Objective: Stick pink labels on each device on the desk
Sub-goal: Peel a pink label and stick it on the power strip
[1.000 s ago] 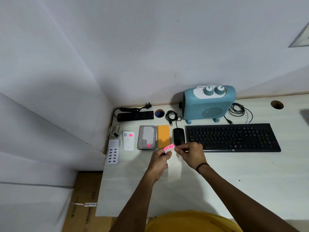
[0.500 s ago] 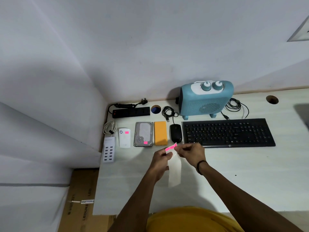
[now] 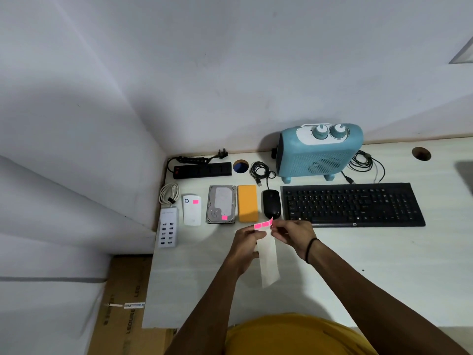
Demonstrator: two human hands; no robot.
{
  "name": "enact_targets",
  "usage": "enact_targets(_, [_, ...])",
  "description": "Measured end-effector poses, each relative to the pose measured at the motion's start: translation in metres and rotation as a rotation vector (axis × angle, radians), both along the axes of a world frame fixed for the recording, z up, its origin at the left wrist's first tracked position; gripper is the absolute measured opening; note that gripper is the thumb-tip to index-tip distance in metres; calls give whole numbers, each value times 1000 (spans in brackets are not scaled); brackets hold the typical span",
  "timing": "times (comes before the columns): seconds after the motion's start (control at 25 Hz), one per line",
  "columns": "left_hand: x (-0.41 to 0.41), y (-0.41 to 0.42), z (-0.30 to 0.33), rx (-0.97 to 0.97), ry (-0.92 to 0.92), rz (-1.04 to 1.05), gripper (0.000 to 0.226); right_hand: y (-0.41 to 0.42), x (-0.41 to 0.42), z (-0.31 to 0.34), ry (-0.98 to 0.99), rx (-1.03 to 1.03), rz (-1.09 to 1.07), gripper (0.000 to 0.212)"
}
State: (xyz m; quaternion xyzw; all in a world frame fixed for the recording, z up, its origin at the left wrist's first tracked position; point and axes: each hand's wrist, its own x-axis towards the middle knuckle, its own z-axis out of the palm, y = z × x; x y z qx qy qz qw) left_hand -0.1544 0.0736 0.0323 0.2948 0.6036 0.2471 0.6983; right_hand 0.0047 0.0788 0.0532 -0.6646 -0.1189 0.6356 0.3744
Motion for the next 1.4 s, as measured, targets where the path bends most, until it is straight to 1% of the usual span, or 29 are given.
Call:
enact_targets(0.08, [2,3,4,4,0,4,17,1,-2,1,-57,-7,63,17])
enact_targets(0.2, [3,11,8,-15,67,46,29,0,-6,5,-232,70,194,10])
enact_targets(0.32, [1,16,7,-30,123,83,16,1,-8,11,-523,234,396,9])
enact_targets(0.4, [0,16,8,-45,100,108,12,1,-10,16,-648,307,484,10])
enact_targets(0.52, [-2,16,10,-57,8,162,11,2,-12,22,-689,348,506,9])
enact_targets(0.6, [-3,15,9,-44,-46,157,11,2,-12,27,-685,337,469,7])
enact_targets(0.76, [-4,12,6,31,-78,116,21,2,-10,32,-459,246,286,11])
enact_targets(0.92, [-3,11,10,51,-74,109,21,1,-9,32,-367,215,197,8])
enact_targets(1.12, [-4,9,12,60,-96,95,22,-4,-9,31,-325,208,175,8])
enact_targets(1.32, [-5,8,9,50,-109,81,21,-6,-8,31,-429,238,202,7])
enact_targets(1.4, [-3,6,12,37,-118,96,18,-5,-7,26,-357,221,164,5])
